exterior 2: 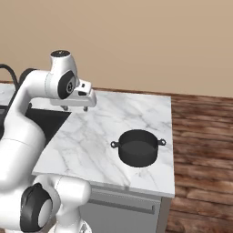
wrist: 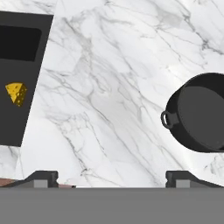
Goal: Pick the pot and pot and place them in the sink. Then turn on the water.
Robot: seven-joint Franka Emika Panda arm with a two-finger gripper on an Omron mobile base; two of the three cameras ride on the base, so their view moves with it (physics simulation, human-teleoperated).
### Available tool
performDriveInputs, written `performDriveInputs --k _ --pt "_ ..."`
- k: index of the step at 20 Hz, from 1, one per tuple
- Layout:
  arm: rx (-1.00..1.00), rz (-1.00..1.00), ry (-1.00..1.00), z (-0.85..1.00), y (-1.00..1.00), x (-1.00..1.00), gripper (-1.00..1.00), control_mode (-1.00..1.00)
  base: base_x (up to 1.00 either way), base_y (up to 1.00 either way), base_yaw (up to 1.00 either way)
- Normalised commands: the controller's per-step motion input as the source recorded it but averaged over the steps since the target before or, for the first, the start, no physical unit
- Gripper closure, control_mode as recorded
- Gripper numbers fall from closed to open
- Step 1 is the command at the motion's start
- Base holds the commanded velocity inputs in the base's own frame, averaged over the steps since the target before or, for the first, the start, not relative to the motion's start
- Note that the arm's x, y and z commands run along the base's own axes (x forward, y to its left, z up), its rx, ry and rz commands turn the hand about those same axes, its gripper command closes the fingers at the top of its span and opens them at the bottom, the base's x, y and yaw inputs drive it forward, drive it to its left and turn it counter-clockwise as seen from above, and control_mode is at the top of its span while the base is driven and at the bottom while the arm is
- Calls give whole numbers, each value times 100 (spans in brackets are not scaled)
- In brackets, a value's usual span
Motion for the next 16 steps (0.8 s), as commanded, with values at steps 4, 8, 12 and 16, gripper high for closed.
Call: performDriveInputs --k 4,8,12,16 --pt "0 0 0 0 -69 -38 -100 -100 0 0 0" --pt "0 0 1 0 -82 -35 -100 -100 0 0 0" --pt "0 0 7 0 -68 -17 -100 -100 0 0 0" --pt "0 0 12 -11 -46 0 -100 -100 0 0 0"
